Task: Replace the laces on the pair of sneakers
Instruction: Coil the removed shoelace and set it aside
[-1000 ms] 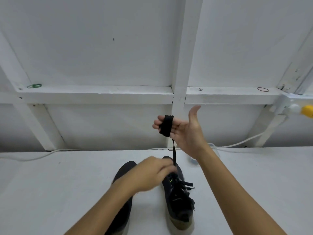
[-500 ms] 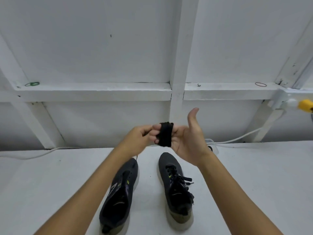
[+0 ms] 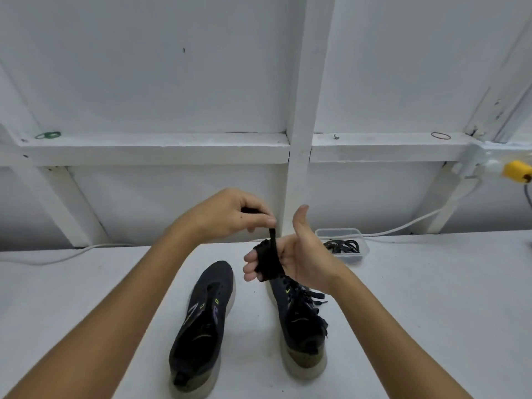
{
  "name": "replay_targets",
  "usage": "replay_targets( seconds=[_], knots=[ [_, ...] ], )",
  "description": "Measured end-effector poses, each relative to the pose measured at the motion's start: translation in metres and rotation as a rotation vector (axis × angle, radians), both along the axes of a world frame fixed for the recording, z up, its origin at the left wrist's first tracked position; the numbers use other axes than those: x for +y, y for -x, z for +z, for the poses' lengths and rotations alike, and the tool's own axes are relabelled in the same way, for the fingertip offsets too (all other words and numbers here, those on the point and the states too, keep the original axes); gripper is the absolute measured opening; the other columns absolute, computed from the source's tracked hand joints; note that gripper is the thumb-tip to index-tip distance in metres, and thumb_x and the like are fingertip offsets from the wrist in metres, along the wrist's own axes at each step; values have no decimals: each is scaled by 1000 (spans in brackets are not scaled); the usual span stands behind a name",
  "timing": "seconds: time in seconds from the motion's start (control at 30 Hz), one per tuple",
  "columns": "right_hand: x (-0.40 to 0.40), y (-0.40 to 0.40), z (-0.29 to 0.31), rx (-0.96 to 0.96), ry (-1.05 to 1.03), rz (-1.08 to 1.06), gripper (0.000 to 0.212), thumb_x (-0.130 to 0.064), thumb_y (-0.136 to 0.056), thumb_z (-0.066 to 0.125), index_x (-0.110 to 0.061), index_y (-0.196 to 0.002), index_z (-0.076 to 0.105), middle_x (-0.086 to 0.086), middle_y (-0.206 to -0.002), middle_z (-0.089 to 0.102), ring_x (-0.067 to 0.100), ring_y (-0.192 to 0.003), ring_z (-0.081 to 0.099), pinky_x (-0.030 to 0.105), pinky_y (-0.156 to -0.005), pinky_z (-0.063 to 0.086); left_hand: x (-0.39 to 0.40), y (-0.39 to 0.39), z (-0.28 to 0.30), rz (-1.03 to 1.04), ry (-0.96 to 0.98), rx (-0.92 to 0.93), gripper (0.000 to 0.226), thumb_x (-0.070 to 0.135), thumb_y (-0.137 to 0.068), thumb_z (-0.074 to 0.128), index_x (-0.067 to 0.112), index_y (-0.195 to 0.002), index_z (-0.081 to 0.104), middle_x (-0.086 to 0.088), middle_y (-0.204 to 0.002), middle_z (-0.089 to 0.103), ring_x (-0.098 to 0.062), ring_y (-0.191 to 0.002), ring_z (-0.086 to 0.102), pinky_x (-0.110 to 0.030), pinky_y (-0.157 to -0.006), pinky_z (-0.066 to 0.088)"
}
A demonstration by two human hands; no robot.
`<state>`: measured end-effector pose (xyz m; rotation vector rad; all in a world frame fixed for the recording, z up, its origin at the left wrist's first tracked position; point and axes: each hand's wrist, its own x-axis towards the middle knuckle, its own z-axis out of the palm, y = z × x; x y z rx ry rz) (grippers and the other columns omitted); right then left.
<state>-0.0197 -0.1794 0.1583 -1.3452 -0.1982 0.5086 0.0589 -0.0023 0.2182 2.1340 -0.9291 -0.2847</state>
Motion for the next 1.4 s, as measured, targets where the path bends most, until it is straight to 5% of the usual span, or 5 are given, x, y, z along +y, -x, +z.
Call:
replay_targets(
  seconds=[0.2, 0.37, 0.6, 1.0, 1.4],
  knots=[
    [-8, -3, 12, 12, -264, -163, 110, -85, -75, 10, 1, -86, 79, 22, -85, 74, 31, -74, 71, 29, -71, 59, -31, 31, -66, 211, 570, 641, 23, 3, -103, 44, 8, -96, 64, 2, -60, 42, -8, -49, 45, -21, -63, 45],
    [-14, 5, -2, 143, -323, -442, 95, -79, -88, 24, -1, -60, 71, 14, -56, 63, 23, -47, 59, 25, -51, 51, -55, 63, -81, 267, 768, 949, 36, 21, -101, 53, 21, -77, 79, 7, -63, 58, -7, -62, 60, -23, -74, 52],
    [-38, 19, -25, 241, -315, -719, 80, -64, -102, 32, -13, -43, 50, 3, -44, 43, 14, -36, 38, 19, -36, 30, -74, 74, -109, 291, 596, 849, 23, 26, -98, 61, 17, -113, 76, -3, -109, 76, -12, -106, 69, -15, -71, 51],
    [-89, 56, -63, 406, -187, -791, 77, -59, -100, 44, -20, -36, 30, 0, -35, 22, 13, -30, 23, 20, -36, 18, -132, 84, -149, 218, 522, 1053, 11, 8, -89, 71, 14, -83, 65, 3, -72, 60, -10, -68, 53, -22, -63, 41],
    [-125, 63, -105, 427, 62, -1022, 63, -53, -105, 39, -17, -54, 33, 2, -48, 33, 16, -41, 28, 27, -48, 29, -181, 97, -174, 281, 320, 931, 12, 12, -97, 64, 16, -108, 66, 2, -80, 63, -8, -68, 58, -26, -78, 55]
  ],
)
